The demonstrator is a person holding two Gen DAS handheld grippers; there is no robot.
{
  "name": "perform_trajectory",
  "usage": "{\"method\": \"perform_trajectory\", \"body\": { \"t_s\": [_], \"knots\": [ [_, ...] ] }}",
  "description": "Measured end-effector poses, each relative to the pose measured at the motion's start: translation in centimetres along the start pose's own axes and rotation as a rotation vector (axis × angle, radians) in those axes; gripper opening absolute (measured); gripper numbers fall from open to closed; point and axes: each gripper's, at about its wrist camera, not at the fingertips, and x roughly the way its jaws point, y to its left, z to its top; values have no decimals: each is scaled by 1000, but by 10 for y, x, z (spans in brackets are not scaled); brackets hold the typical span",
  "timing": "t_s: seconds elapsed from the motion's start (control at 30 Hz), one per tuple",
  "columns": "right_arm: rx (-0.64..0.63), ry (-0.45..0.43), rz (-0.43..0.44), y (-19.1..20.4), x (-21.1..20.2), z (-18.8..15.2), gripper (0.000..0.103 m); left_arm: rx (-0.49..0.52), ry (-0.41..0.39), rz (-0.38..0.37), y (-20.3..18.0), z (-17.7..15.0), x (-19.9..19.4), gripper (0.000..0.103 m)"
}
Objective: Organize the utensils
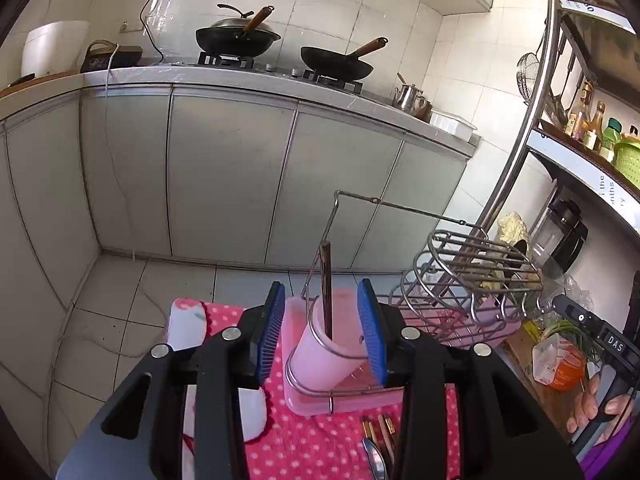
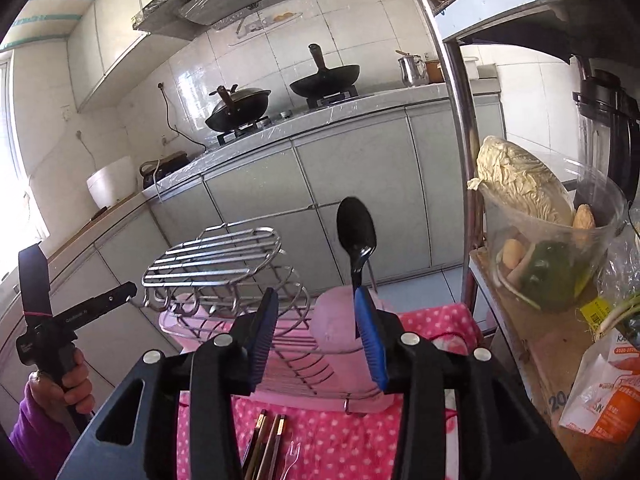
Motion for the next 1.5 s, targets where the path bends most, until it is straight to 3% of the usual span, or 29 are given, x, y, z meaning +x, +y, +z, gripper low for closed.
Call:
{"method": "perform_trajectory", "body": {
  "t_s": [0.4, 0.53, 0.7, 0.8, 1.03, 1.2, 1.33, 1.5],
  "knots": [
    [20, 148, -15, 26, -2, -56, 39, 97, 99, 44, -30, -60, -29, 38],
    [59, 186, 6, 21, 1, -70, 39, 43, 102, 57, -30, -80, -30, 38],
    [120, 259, 30, 12, 8, -88, 39, 14, 230, 13, -31, -102, -15, 38],
    [174, 318, 64, 6, 15, -101, 34, 41, 304, -13, -38, -116, -5, 38],
    [230, 464, 117, 0, 41, -126, 14, -14, 509, -88, -37, -146, 32, 38],
    [272, 534, 151, -7, 58, -139, 14, -136, 661, -124, -18, -167, 64, 38],
    [300, 567, 159, -14, 72, -145, 14, -185, 714, -135, -10, -177, 81, 38],
    [321, 606, 160, -17, 88, -152, 14, -222, 722, -150, -9, -179, 89, 38]
  ]
}}
